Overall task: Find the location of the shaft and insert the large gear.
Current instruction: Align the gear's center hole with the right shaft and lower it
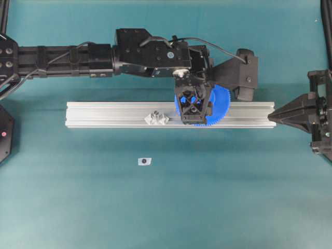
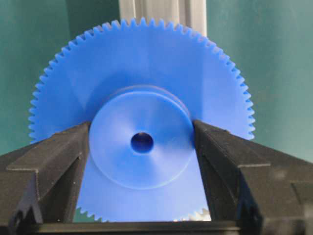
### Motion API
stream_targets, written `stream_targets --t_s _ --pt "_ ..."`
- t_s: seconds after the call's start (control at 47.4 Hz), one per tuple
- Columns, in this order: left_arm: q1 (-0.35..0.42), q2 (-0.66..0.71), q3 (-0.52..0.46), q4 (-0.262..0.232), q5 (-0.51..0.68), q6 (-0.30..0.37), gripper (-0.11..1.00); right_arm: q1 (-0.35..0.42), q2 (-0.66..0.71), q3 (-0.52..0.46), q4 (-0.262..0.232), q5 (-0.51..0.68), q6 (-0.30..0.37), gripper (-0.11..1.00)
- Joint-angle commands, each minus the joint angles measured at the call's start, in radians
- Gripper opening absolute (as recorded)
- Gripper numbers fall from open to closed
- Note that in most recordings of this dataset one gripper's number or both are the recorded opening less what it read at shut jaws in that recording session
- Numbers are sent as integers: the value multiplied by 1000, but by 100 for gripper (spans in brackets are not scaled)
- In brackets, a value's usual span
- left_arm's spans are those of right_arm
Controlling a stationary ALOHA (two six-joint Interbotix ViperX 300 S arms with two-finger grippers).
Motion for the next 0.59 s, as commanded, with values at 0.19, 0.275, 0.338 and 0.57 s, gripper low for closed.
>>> stream_targets --t_s 0.19,0.275,0.338,0.57 --pt "6 -3 -66 6 -2 6 70 -2 5 -11 0 -5 9 3" --pt "6 2 -71 6 9 5 70 -2 5 -11 0 -3 9 3" --pt "6 2 -66 6 20 3 70 -2 5 -11 0 -3 9 3" --pt "6 -3 -64 6 28 3 70 -2 5 -11 0 -3 9 3"
